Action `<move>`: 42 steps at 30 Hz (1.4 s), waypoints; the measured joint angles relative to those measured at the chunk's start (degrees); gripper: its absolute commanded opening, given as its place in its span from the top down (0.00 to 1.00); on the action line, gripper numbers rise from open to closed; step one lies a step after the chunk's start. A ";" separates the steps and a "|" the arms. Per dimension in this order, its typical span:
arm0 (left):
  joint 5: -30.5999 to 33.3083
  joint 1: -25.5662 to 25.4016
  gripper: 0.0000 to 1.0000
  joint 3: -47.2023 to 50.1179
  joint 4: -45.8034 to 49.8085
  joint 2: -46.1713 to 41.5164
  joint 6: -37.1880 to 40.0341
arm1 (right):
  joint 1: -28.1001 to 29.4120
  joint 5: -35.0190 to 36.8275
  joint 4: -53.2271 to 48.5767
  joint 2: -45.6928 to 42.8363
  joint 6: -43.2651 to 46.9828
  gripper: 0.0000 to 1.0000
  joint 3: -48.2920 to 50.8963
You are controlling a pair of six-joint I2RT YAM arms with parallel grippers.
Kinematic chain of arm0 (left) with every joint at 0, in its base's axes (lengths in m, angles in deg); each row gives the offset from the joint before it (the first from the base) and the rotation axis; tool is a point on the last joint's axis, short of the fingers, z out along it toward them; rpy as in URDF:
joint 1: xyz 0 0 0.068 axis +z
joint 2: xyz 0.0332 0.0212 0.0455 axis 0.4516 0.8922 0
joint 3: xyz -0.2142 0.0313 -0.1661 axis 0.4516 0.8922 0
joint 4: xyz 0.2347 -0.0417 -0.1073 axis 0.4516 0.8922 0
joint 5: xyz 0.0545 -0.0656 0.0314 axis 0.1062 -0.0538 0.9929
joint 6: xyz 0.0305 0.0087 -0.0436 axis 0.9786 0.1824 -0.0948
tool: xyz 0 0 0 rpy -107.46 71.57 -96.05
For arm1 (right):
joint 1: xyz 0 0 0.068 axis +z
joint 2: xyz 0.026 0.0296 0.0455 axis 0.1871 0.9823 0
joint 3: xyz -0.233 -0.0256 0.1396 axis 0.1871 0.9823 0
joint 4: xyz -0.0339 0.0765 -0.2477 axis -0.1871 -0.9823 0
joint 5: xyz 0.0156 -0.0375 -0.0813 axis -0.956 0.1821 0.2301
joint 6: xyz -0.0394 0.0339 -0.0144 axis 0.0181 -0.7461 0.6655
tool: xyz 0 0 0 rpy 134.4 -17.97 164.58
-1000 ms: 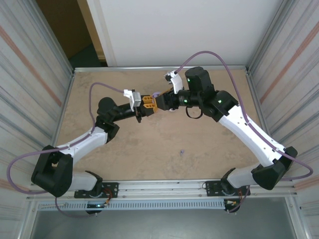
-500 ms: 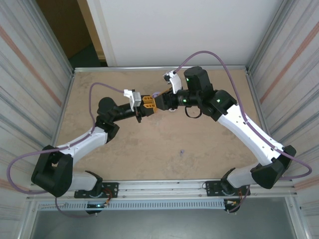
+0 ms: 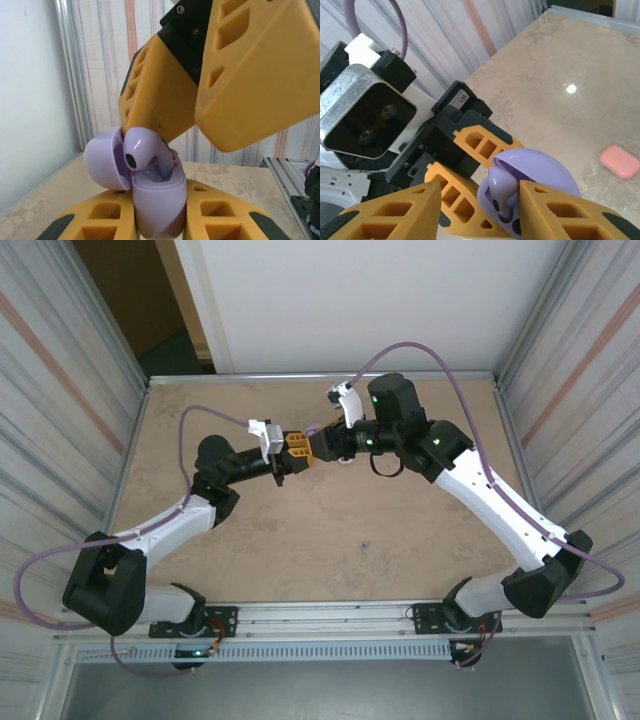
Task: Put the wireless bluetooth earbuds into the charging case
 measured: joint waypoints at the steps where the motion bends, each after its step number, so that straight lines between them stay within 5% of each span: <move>1: 0.00 0.00 1.00 0.00 0.00 0.00 -0.02 | 0.00 -0.09 0.00 0.04 0.00 0.56 0.00; 14: 0.33 0.00 1.00 0.00 -0.09 0.00 -0.02 | -1.27 -0.85 -0.07 -1.01 0.02 0.47 0.57; 42: -0.07 -0.26 1.00 0.00 -0.26 0.00 -0.02 | -1.14 -2.95 1.31 -1.29 0.00 0.52 1.25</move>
